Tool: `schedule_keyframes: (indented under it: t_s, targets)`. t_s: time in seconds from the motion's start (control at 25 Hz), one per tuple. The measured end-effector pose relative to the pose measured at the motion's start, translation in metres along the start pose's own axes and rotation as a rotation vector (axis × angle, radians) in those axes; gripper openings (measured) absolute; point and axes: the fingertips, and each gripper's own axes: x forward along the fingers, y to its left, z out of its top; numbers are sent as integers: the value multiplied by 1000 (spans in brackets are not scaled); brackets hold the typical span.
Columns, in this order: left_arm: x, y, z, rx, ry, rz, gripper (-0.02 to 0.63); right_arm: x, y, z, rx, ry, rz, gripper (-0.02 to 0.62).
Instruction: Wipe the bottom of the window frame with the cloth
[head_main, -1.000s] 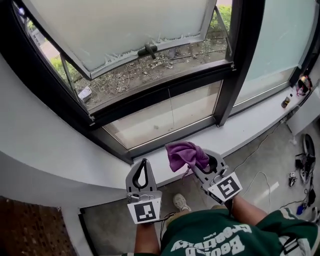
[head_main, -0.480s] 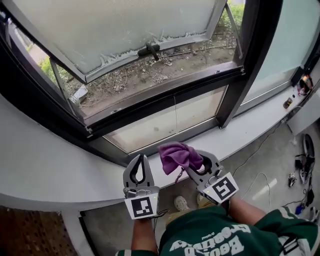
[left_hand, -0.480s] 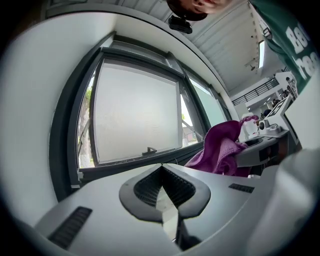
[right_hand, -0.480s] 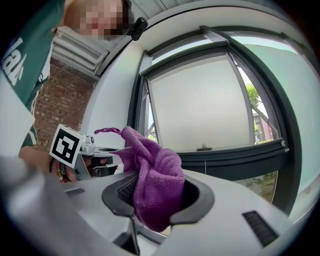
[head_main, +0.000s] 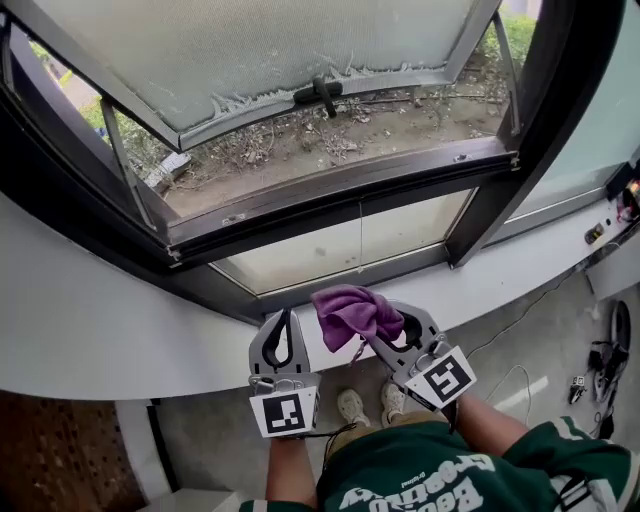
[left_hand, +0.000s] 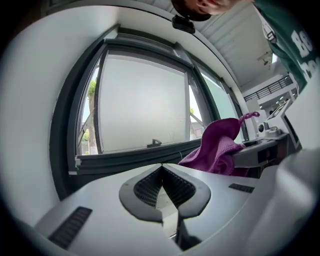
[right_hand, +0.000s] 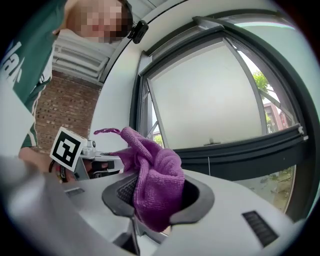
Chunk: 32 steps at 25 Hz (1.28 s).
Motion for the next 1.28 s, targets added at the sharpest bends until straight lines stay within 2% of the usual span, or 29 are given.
schedule_keyframes:
  t_s: [0.2,0.4,0.6,0.76,0.92,1.04,1.16,1.28]
  targets:
    - [5,5,-20,-39,1,45,9,10,-8,-32,51,24,44,149]
    - [3,13,-62,-16,43,101,9,30,4,-79,46,49,141,147]
    - [1,22,-121,-26,112,71,9,57,13,-124,93,79,167,147]
    - [-5,45,-185,-45,166,46,9,79,37,-179,-15,109,203,146]
    - [-2,72,-269,-42,202,-10,9,111,51,-261,12,198,127,143]
    - [-3,77,-301,-77,227,-38,9,115,55,-296,89,208,58,143]
    - [0,78,-322,-141,218,-35,9,118,60,-319,124,217,47,143]
    - [-6,99,-387,-150,212,-25,9,150,87,-376,100,242,48,143]
